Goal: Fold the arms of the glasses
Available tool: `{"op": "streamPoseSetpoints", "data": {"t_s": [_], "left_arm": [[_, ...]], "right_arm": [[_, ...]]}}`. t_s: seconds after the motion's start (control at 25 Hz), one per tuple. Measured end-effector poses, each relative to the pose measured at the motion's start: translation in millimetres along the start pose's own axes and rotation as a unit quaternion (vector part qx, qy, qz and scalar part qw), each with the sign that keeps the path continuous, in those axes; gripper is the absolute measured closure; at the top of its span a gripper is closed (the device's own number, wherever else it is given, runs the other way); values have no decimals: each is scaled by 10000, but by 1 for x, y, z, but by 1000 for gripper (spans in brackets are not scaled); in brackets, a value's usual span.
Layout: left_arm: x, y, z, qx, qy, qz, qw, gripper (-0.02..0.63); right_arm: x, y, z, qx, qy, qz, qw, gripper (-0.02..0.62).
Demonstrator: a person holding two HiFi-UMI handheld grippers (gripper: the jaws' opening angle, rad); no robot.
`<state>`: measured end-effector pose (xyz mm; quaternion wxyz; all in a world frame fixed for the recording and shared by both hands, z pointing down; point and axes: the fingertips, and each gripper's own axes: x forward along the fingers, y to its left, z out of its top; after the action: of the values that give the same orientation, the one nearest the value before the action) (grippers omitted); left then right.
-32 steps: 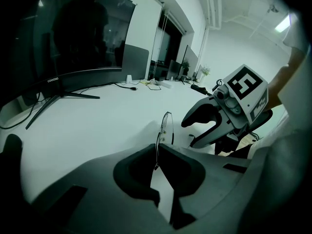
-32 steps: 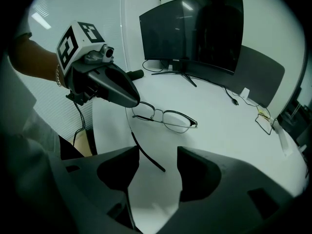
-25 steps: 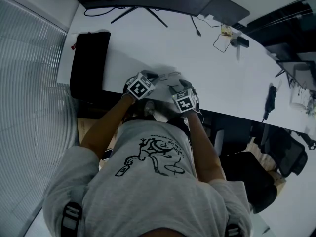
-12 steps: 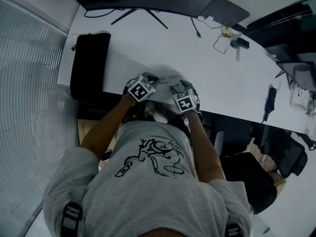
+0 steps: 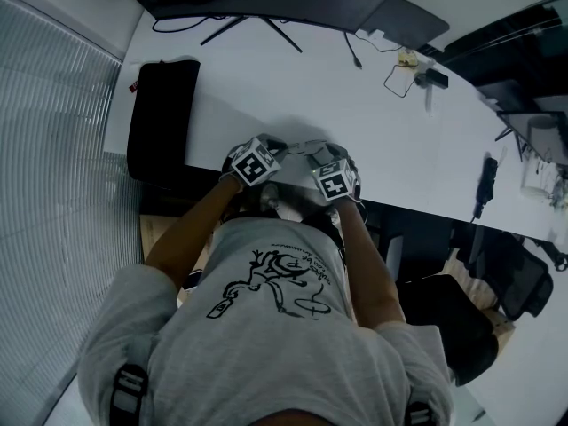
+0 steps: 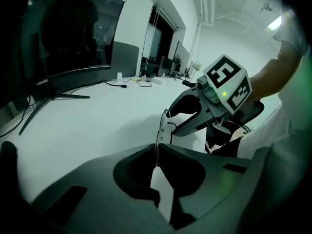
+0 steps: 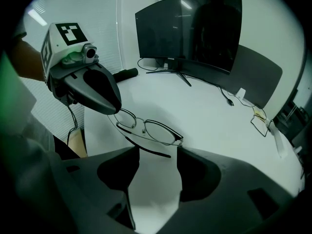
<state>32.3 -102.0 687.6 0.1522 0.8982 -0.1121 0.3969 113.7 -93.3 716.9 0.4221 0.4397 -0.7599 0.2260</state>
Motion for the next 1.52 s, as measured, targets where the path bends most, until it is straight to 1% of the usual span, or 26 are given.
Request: {"op": "streamPoseSetpoints", "data": {"t_s": [0.2,0.44,0.6,0.76,0.84,0.96,1.2,1.24,1.32,1.4,1.52], "left_arm": [[2,-6,-2,88,46,-71,9999,571],[1,-6,0,166,46,-54,9998,571],[-2,1,2,233,-9,146,9996,572],[-3,11,2,489,-68,496,9975,572],[-4,14,2,691,-61,685,9952,572],[-3,17,1,1118,-6,957,9891,571],[2,12,-5,1960,93,1431,9701,571],[3,11,-6,2038,120,1470,9678,571],[6,9,-9,2106,170,1482,9661,571],[8,6,-11,2109,222,1453,9664,569],[9,2,-13,2001,232,1403,9694,549]], "right_arm": [[1,-1,-2,11,11,-18,10000,345],[1,-3,-1,40,5,-10,10000,345],[3,-2,1,83,-58,16,9999,350],[-1,-3,6,187,-203,-65,9996,371],[-5,-6,8,208,-256,-97,9994,384],[-11,-8,11,258,-328,-137,9990,404],[-21,-5,10,419,-458,-95,9980,446],[-23,-5,9,453,-471,-80,9978,451],[-26,-4,9,509,-523,-63,9973,459],[-32,-5,11,557,-590,-67,9967,470],[-42,-8,15,679,-732,-77,9950,488]]}}
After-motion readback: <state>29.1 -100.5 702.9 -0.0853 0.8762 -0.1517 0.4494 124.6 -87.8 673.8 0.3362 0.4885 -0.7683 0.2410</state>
